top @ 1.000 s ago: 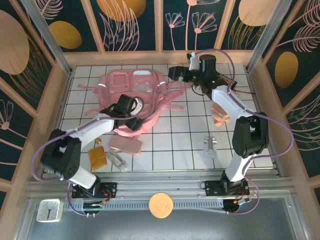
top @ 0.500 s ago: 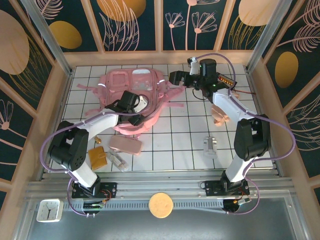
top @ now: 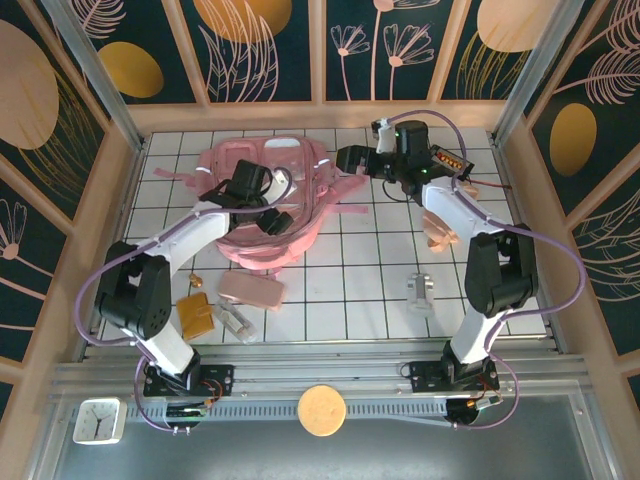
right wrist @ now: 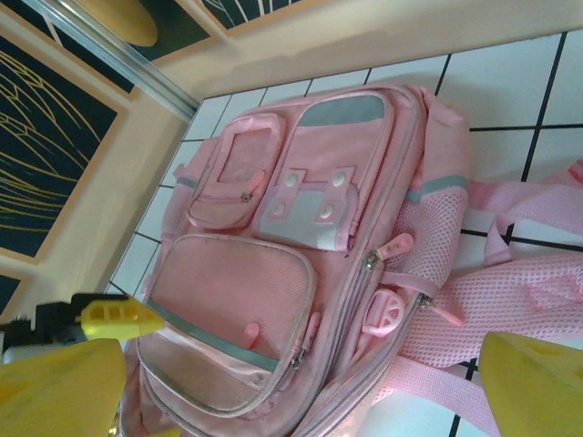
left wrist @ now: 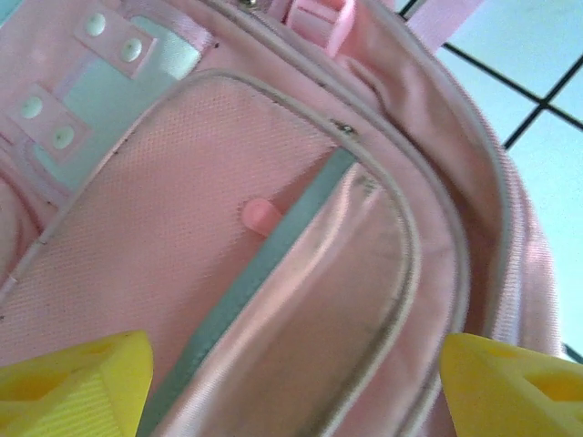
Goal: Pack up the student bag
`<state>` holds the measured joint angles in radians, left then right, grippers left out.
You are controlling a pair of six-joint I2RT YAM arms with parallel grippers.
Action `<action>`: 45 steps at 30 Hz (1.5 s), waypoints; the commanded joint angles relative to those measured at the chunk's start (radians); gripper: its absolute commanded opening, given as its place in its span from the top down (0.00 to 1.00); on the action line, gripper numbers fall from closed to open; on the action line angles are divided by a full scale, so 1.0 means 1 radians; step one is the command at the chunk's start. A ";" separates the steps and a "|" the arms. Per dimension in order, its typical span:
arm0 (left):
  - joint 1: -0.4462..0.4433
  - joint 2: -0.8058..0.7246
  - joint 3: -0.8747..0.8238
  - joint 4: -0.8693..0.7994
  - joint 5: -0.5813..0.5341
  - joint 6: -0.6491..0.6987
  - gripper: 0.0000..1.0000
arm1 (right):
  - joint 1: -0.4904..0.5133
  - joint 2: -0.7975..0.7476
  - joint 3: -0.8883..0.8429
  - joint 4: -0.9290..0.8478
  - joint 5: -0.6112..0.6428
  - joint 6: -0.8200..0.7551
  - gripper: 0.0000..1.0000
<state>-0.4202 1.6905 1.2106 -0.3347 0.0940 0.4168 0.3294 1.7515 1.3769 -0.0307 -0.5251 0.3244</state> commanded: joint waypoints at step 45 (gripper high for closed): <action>0.052 -0.189 -0.102 -0.002 0.133 0.274 1.00 | 0.129 0.402 0.229 -0.060 -0.168 -1.077 0.14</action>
<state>-0.3775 1.5440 1.1034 -0.3939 0.1753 0.6548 0.4263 2.1155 1.5635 -0.0723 -0.6609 -0.6621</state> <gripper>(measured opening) 0.069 0.865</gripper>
